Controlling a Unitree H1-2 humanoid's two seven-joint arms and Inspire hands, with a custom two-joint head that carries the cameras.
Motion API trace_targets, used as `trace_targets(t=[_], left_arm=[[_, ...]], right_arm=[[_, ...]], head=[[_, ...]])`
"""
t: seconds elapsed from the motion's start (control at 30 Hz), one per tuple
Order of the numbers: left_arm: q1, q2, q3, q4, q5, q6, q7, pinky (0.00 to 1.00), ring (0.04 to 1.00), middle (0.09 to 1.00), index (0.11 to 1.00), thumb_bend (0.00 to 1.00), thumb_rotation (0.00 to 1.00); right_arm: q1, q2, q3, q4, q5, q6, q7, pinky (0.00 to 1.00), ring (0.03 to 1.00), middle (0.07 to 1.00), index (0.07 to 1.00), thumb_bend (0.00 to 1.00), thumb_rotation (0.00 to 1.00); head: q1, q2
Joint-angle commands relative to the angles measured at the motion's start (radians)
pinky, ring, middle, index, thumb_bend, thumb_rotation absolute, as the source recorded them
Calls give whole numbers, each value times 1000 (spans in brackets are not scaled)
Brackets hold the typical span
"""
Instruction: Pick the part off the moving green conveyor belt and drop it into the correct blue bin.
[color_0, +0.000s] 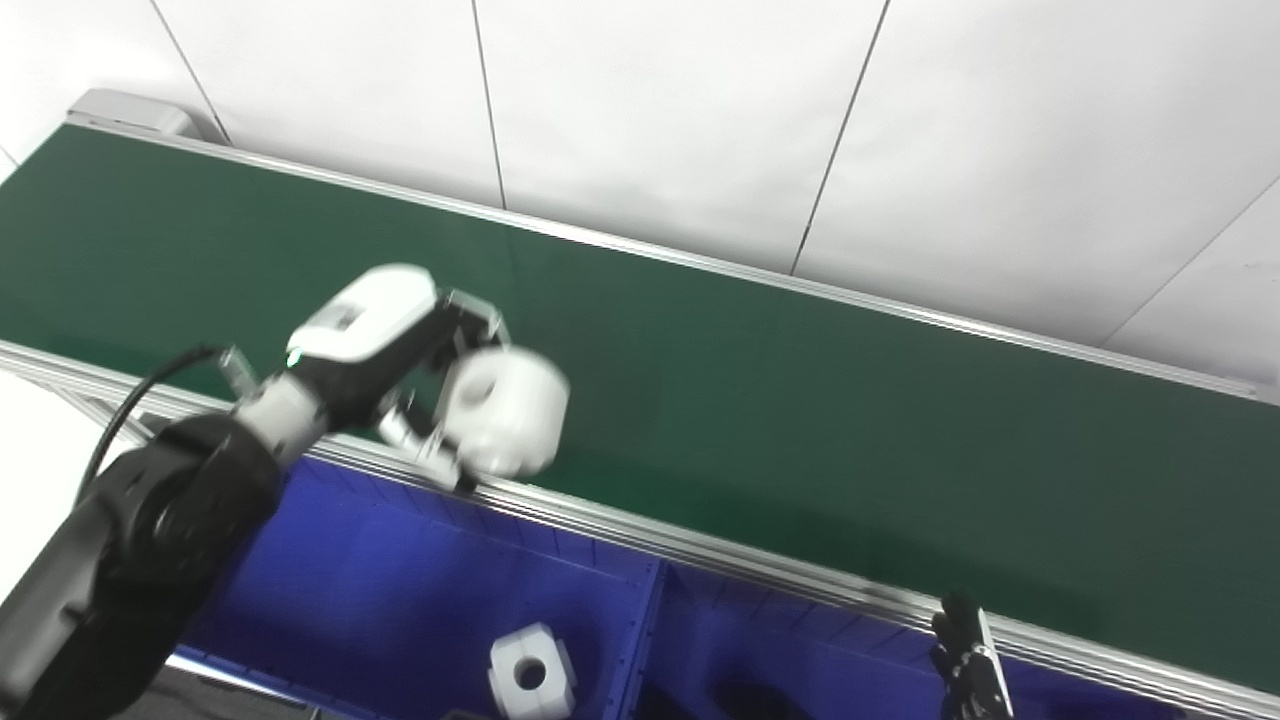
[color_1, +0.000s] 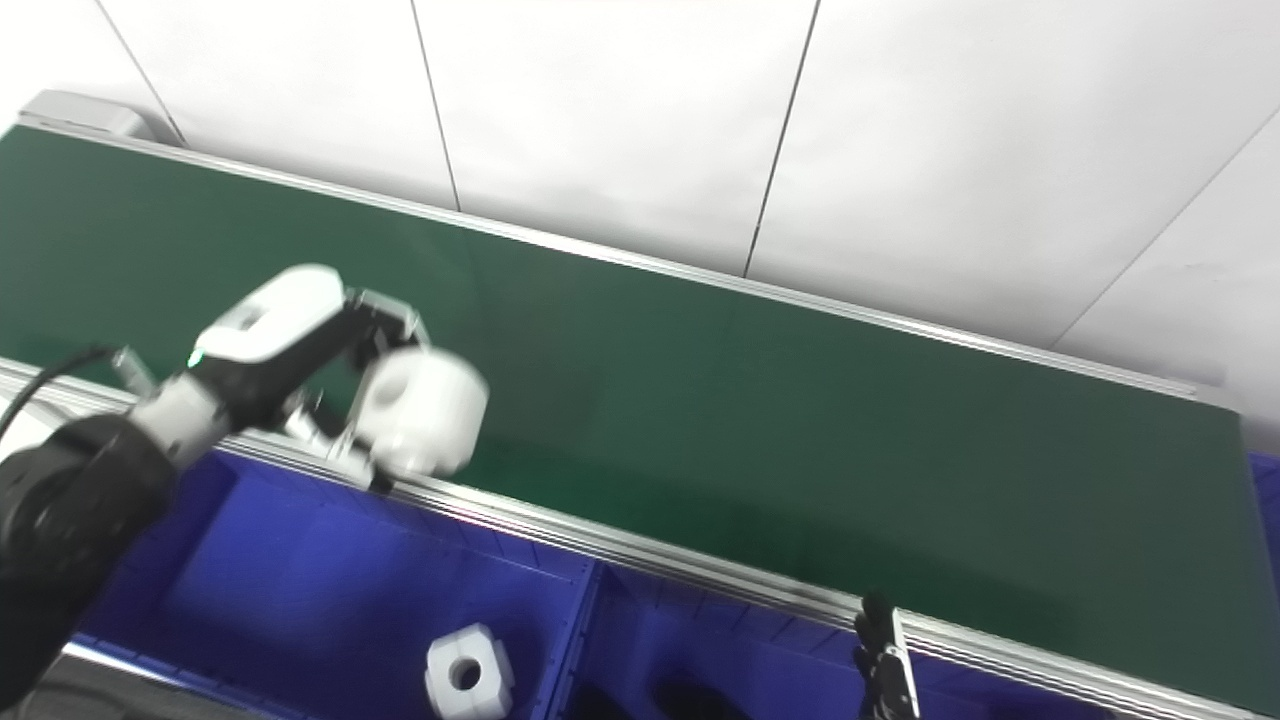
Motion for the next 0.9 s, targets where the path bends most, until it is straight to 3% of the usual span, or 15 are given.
trace_targets(t=[0.0, 0.1, 0.27, 0.4, 0.6, 0.67, 0.77, 0.8, 0.83, 0.87], left_arm=[[21, 23, 13, -24, 30, -53, 24, 421, 393, 451, 501, 525, 0], [102, 23, 16, 16, 79, -141, 85, 427, 367, 435, 507, 523, 0], [188, 20, 21, 107, 163, -234, 159, 422, 383, 440, 506, 524, 0], [213, 15, 27, 182, 249, -268, 220, 395, 357, 419, 507, 522, 0], [219, 12, 33, 234, 263, -290, 261, 411, 371, 433, 507, 523, 0], [218, 14, 33, 233, 267, -278, 240, 448, 412, 450, 511, 524, 0], [215, 27, 30, 197, 274, -212, 112, 539, 508, 542, 499, 521, 62], [214, 33, 28, 183, 280, -194, 71, 649, 653, 683, 671, 852, 337], [210, 39, 24, 159, 300, -165, 1, 657, 663, 693, 684, 876, 357], [207, 43, 21, 142, 314, -144, -49, 746, 754, 779, 764, 936, 449]], right_arm=[[-4, -8, -6, -38, 15, 3, 7, 1000, 1000, 1000, 1000, 836, 1000], [-8, -18, -9, -41, 14, 6, 13, 1000, 1000, 1000, 1000, 821, 1000], [-14, -27, -15, -37, 39, 18, 24, 1000, 1000, 1000, 1000, 827, 1000], [-17, -34, -16, -37, 47, 27, 32, 1000, 1000, 1000, 1000, 844, 1000], [-17, -38, -17, -35, 39, 29, 31, 1000, 1000, 1000, 1000, 843, 1000], [-16, -38, -16, -35, 36, 25, 30, 1000, 1000, 1000, 1000, 838, 1000], [-14, -38, -16, -37, 32, 25, 29, 1000, 1000, 1000, 1000, 833, 1000], [-14, -39, -17, -37, 32, 25, 30, 1000, 1000, 1000, 1000, 838, 1000], [-14, -39, -17, -36, 34, 25, 30, 1000, 1000, 1000, 1000, 839, 1000], [-14, -39, -17, -36, 35, 25, 30, 1000, 1000, 1000, 1000, 838, 1000]], head=[[-4, 7], [-8, 7], [-18, 2], [-19, 0], [-26, -2], [-26, 0], [-28, -1], [-28, -1], [-30, -1], [-30, -1]])
